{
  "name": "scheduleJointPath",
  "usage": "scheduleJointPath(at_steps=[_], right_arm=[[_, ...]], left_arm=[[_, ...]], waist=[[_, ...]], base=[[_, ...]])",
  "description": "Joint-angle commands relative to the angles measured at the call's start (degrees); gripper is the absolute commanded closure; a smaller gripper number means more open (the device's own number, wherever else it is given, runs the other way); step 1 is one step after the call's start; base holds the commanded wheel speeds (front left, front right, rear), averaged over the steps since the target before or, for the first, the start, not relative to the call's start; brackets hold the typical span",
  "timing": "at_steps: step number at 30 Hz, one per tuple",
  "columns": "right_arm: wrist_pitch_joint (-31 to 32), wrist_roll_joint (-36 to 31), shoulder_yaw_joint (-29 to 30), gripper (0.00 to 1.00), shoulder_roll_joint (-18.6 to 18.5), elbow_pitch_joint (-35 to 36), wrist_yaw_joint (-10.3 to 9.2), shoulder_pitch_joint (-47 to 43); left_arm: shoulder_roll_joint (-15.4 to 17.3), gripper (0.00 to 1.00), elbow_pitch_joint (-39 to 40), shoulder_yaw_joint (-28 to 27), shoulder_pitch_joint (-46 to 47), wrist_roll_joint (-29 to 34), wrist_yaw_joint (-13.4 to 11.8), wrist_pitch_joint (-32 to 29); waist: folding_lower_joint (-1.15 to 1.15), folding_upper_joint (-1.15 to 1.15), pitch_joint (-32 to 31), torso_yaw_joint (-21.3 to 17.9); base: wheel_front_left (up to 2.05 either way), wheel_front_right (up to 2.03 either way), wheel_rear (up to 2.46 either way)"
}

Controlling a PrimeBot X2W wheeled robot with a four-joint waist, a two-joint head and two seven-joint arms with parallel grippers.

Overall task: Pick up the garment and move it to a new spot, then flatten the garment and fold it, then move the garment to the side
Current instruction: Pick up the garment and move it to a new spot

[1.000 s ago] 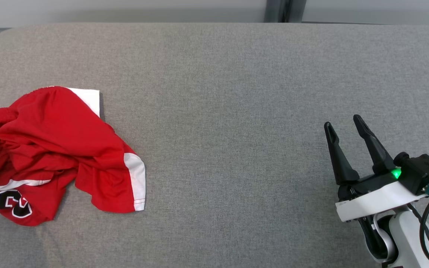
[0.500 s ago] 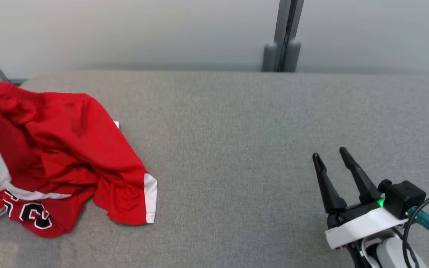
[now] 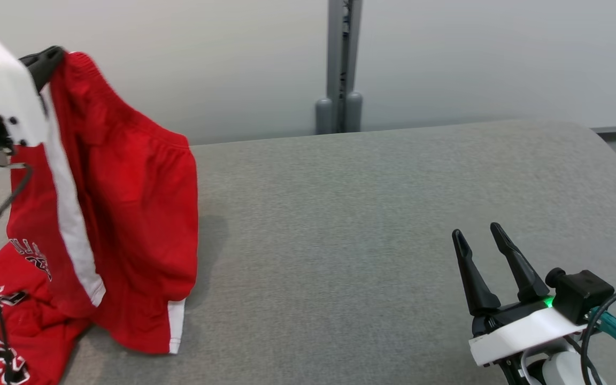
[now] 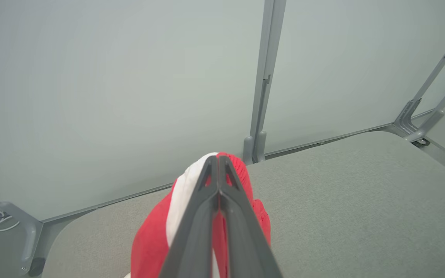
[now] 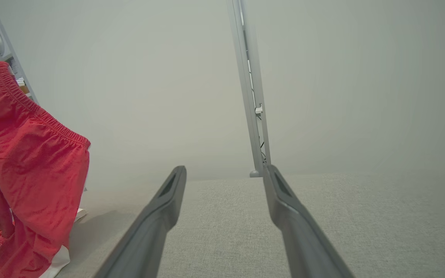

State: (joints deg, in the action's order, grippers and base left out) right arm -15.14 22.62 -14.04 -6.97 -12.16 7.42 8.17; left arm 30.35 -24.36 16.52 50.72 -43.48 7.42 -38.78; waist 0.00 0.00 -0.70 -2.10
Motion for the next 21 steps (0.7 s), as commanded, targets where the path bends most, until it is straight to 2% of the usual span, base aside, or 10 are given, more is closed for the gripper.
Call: scheduleJointPath(at_steps=[1, 6, 7, 12, 17, 21], right_arm=[[-0.11, -0.19, 0.3, 0.0, -0.06, 0.14, 0.13, -0.13], [-0.1, -0.19, 1.2, 0.0, 0.08, 0.75, 0.13, 0.53], [-0.1, -0.19, 1.2, 0.0, 0.08, 0.75, 0.13, 0.53], [-0.11, -0.21, 2.39, 0.0, 0.37, 1.18, 0.13, 0.74], [-0.11, -0.18, 2.24, 0.0, 0.47, 1.26, 0.13, 1.72], [-0.11, 0.02, 1.56, 0.0, 0.58, 1.16, 0.13, 2.5]], left_arm=[[-1.45, 1.0, 1.13, 0.91, 0.72, 0.65, -0.38, 0.58], [-6.81, 1.0, 4.4, 3.04, 0.43, 0.67, -1.84, 2.28], [-6.81, 1.0, 4.4, 3.04, 0.43, 0.67, -1.84, 2.28], [-14.26, 1.0, 4.56, 6.9, -1.05, 2.32, -3.25, 5.96], [-21.57, 1.0, 0.56, 11.9, -2.19, 5.32, -3.97, 11.14], [-25.43, 1.0, -5.68, 15.88, -1.67, 7.09, -3.33, 15.3]], waist=[[0.0, 0.0, 0.41, -2.84], [0.0, 0.0, 2.45, -7.24], [0.0, 0.0, 2.45, -7.24], [0.0, 0.0, 5.05, -10.63], [0.0, 0.0, 7.2, -14.09], [0.0, 0.0, 8.61, -16.75]], base=[[0.0, 0.0, 0.0], [0.0, 0.0, 0.0], [0.0, 0.0, 0.0], [0.0, 0.0, 0.0], [0.0, 0.0, 0.0], [0.0, 0.0, 0.0]])
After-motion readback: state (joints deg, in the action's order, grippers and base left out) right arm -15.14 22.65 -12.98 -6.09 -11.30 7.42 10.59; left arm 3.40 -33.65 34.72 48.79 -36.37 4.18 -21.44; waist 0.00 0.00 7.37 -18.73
